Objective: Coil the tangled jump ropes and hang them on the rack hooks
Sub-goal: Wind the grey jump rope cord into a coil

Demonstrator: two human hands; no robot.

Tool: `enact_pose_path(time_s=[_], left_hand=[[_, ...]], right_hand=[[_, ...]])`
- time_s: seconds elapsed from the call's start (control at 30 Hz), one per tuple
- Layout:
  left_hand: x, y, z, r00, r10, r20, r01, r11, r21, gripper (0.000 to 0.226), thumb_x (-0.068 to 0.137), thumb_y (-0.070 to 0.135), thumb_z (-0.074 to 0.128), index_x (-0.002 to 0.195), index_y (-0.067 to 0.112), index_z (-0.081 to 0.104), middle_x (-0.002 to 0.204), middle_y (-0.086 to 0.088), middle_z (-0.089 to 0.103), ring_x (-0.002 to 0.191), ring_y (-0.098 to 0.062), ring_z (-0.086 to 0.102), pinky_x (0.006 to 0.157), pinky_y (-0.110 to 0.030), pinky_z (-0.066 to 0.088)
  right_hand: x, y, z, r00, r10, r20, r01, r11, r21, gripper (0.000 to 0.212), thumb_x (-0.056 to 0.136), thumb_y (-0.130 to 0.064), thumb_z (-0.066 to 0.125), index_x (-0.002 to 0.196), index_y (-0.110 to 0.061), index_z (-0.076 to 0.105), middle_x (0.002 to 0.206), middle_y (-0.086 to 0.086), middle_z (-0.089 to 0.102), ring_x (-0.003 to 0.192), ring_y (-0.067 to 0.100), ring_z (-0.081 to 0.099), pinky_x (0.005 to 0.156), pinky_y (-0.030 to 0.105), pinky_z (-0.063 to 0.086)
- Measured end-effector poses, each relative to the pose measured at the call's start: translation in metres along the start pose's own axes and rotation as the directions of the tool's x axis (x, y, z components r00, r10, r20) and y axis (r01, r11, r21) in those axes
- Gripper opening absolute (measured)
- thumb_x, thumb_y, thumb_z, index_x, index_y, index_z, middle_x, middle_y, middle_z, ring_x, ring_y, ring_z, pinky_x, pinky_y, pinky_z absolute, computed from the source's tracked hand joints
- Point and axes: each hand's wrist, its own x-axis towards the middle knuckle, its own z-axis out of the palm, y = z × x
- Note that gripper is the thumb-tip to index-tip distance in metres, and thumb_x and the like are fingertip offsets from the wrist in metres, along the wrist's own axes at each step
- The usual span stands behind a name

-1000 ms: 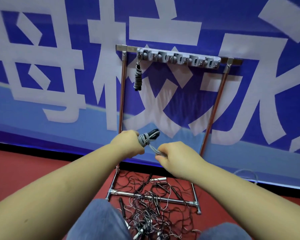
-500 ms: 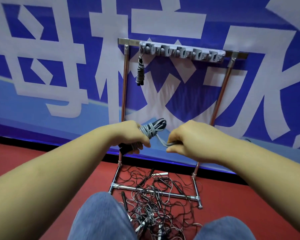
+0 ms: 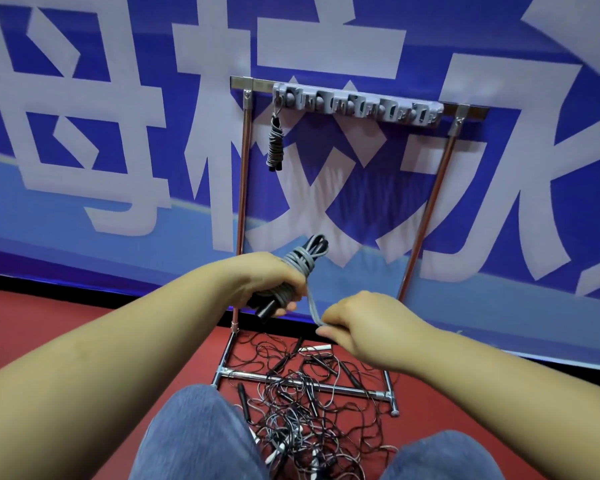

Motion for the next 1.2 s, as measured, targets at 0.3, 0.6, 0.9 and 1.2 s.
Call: enact_pose_path(time_s=[0.3, 0.6, 0.9, 1.2], left_hand=[[-0.001, 0.011, -0.006, 0.968, 0.215, -0.127, -0.092, 0.778, 0.621, 0.011, 0.074, 0.004, 0.063, 0.077, 0.011, 0.056, 0.055, -0.002, 0.058, 0.038, -0.01, 0.056, 0.049, -0.025, 0.052], [-0.018, 0.012, 0.023, 0.99, 0.015, 0.141, -0.128, 0.519, 0.845, 0.02, 0.074, 0.011, 0.073, 0.092, 0.008, 0.065, 0.059, 0.0, 0.06, 0.043, -0.01, 0.055, 0.039, -0.012, 0.043], [-0.031, -0.007, 0.031, 0.91, 0.198, 0.363, -0.385, 0.729, 0.566, 0.02, 0.075, 0.005, 0.074, 0.084, 0.014, 0.06, 0.06, 0.006, 0.059, 0.05, -0.009, 0.055, 0.055, -0.02, 0.048], [-0.024, -0.021, 0.026, 0.913, 0.15, 0.38, -0.192, 0.979, 0.075, 0.013, 0.078, -0.005, 0.064, 0.086, 0.003, 0.059, 0.057, -0.008, 0.057, 0.044, -0.015, 0.055, 0.043, -0.02, 0.047]], right_hand=[[-0.003, 0.0, -0.037, 0.997, 0.013, -0.08, -0.016, 0.999, -0.04, 0.021, 0.095, -0.04, 0.047, 0.084, -0.024, 0.056, 0.086, -0.003, 0.062, 0.092, 0.023, 0.057, 0.067, 0.03, 0.039], [0.012, 0.025, -0.048, 1.0, 0.008, -0.03, -0.006, 0.998, 0.061, 0.034, 0.089, -0.052, 0.053, 0.093, -0.023, 0.069, 0.082, -0.004, 0.067, 0.073, 0.014, 0.055, 0.069, 0.033, 0.048], [-0.004, 0.026, -0.003, 0.94, 0.124, 0.319, -0.338, 0.478, 0.811, 0.047, 0.075, -0.058, 0.047, 0.048, -0.023, 0.064, 0.049, -0.009, 0.052, 0.046, 0.007, 0.042, 0.052, 0.021, 0.035], [-0.009, -0.012, 0.026, 0.879, 0.401, 0.258, -0.322, 0.099, 0.942, 0.038, 0.102, -0.013, 0.03, 0.067, -0.01, 0.046, 0.042, -0.004, 0.031, 0.029, 0.003, 0.023, 0.032, 0.014, 0.021]])
